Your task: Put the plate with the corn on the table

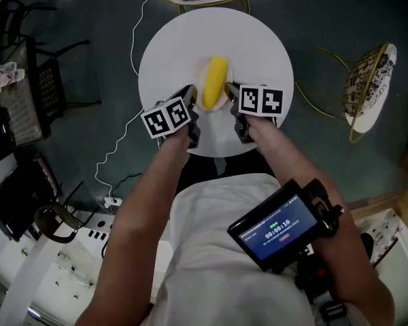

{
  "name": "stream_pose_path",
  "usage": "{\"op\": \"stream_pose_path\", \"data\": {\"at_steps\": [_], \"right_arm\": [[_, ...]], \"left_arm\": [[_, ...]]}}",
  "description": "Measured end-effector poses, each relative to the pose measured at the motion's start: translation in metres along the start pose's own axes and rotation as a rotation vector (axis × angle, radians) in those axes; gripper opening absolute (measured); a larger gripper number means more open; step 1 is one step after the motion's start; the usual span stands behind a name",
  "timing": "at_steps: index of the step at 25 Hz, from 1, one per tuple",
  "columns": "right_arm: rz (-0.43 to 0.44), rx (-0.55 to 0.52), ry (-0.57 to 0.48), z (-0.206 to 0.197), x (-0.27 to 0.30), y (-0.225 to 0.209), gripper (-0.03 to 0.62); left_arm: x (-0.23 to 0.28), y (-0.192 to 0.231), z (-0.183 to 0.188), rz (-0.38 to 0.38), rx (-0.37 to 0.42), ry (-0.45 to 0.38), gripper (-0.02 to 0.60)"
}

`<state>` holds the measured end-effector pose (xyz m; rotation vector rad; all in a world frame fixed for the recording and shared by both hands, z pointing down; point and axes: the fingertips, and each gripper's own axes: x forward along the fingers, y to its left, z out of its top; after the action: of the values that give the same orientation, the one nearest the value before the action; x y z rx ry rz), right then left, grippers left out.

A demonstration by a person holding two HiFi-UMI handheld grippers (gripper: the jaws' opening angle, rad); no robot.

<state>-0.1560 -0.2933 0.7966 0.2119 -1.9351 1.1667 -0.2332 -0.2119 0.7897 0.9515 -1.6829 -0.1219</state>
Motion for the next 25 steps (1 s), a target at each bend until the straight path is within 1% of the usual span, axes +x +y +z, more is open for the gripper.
{"op": "stream_pose_path", "data": {"at_steps": [3,5,8,10,14,19,20,21,25], "right_arm": [[0.001,-0.003,-0.001,-0.002,0.001,-0.002,0.034],[-0.001,-0.023,-0.004,-0.002,0.000,-0.002,0.034],[-0.014,-0.077,-0.004,0.001,0.001,-0.001,0.035],[-0.022,-0.087,-0.007,0.000,0.002,-0.002,0.037],[-0.024,-0.073,-0.042,0.000,-0.002,-0.004,0.038],[-0.038,-0.046,-0.125,0.007,-0.012,-0.008,0.037],[-0.037,-0.033,-0.141,0.008,-0.014,-0.011,0.037],[-0.036,-0.022,-0.155,0.008,-0.017,-0.014,0.037],[-0.034,-0.015,-0.190,0.000,-0.033,-0.012,0.037]], "left_arm": [[0.003,0.000,-0.002,-0.002,0.030,0.015,0.037],[0.003,0.001,-0.003,-0.005,0.056,0.022,0.037],[0.004,0.000,-0.001,0.005,0.115,0.034,0.037],[0.005,0.000,-0.001,0.008,0.149,0.043,0.037],[0.001,0.001,-0.001,-0.006,0.142,0.044,0.041],[-0.010,0.008,0.004,-0.015,0.152,0.030,0.041],[-0.010,0.008,0.003,-0.023,0.151,0.028,0.046],[-0.010,0.007,0.002,-0.031,0.150,0.028,0.072],[-0.025,0.000,-0.009,-0.056,0.174,0.046,0.077]]}}
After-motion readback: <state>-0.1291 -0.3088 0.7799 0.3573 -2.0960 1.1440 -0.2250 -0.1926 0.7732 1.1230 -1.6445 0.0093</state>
